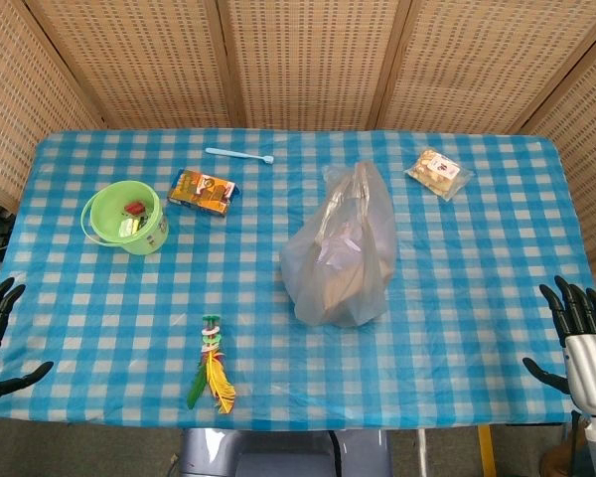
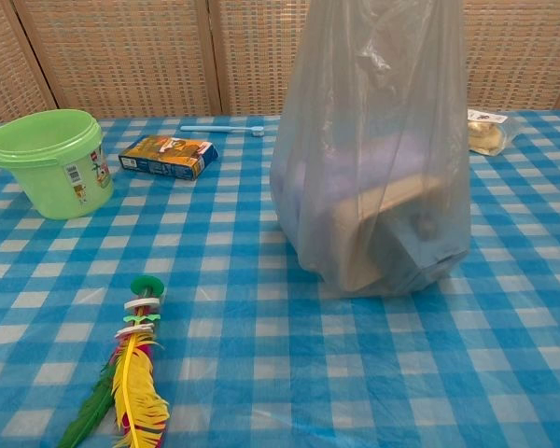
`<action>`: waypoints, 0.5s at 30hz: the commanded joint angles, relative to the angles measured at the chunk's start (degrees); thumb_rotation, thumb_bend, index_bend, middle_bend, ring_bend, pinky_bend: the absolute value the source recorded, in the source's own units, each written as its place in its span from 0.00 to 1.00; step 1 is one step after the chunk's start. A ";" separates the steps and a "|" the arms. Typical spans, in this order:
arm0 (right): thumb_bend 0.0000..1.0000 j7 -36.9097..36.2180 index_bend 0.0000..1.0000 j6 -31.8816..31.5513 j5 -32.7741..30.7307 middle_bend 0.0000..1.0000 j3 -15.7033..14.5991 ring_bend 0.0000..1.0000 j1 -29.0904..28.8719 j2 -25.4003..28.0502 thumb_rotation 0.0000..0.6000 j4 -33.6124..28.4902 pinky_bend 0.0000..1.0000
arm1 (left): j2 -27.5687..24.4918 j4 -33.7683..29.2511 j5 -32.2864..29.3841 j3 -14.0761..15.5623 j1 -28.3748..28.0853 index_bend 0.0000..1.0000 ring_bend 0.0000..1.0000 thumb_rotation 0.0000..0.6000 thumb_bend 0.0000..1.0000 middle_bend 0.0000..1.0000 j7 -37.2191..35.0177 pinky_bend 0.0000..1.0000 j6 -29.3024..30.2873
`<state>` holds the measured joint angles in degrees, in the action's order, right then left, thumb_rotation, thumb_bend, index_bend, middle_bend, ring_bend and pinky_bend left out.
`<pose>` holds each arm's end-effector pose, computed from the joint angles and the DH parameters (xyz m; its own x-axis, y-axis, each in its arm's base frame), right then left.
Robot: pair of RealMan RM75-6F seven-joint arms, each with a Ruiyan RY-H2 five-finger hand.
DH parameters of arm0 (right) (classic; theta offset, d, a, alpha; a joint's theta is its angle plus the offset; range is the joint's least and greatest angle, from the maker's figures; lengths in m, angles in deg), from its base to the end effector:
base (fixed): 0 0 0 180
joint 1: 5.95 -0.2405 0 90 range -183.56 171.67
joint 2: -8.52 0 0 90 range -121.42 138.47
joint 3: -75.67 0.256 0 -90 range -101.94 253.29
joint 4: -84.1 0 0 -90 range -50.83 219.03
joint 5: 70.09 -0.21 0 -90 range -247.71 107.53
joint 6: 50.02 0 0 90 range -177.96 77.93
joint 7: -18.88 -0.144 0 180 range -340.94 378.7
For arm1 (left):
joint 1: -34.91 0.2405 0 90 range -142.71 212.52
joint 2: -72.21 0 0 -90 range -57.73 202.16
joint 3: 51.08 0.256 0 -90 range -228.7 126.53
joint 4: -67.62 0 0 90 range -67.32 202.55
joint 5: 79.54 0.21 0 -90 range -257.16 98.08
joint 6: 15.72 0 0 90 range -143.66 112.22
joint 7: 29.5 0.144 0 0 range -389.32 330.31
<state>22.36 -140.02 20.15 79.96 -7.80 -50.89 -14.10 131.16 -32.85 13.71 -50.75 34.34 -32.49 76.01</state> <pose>-0.2887 -0.1685 0.1862 0.4323 0.0888 0.8974 -0.8987 -0.0394 0.4368 -0.2830 0.1454 0.1764 0.3004 -0.0245 0.9535 0.9512 -0.0663 -0.3013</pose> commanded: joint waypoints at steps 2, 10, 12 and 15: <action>0.00 0.76 0.00 1.36 -1.41 0.00 0.90 0.00 -1.06 0.50 1.00 -0.72 0.00 | 0.07 -0.17 -0.86 -0.35 -0.30 0.00 0.00 1.00 0.00 0.00 0.28 0.00 -0.65; 0.00 2.62 0.00 0.67 -2.68 0.00 1.15 0.00 -0.50 0.69 1.00 -2.28 0.00 | 0.12 -0.36 -1.77 -0.76 -0.60 0.00 0.00 1.00 0.00 0.00 0.70 0.00 -1.22; 0.00 1.66 0.00 1.71 -3.67 0.00 1.87 0.00 -1.23 1.21 1.00 -2.63 0.00 | 0.17 -0.31 -2.11 -0.88 -0.85 0.00 0.00 1.00 0.00 0.00 0.82 0.00 -1.73; 0.00 -3.56 0.00 5.63 -4.18 0.00 3.25 0.00 -3.89 4.14 1.00 -4.93 0.00 | 0.16 -0.43 -2.86 -1.29 -1.35 0.00 0.00 1.00 0.00 0.00 1.13 0.00 -2.51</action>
<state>22.44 -137.15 16.55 82.10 -9.75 -48.88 -17.36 131.32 -33.23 11.01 -51.92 33.12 -31.47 73.67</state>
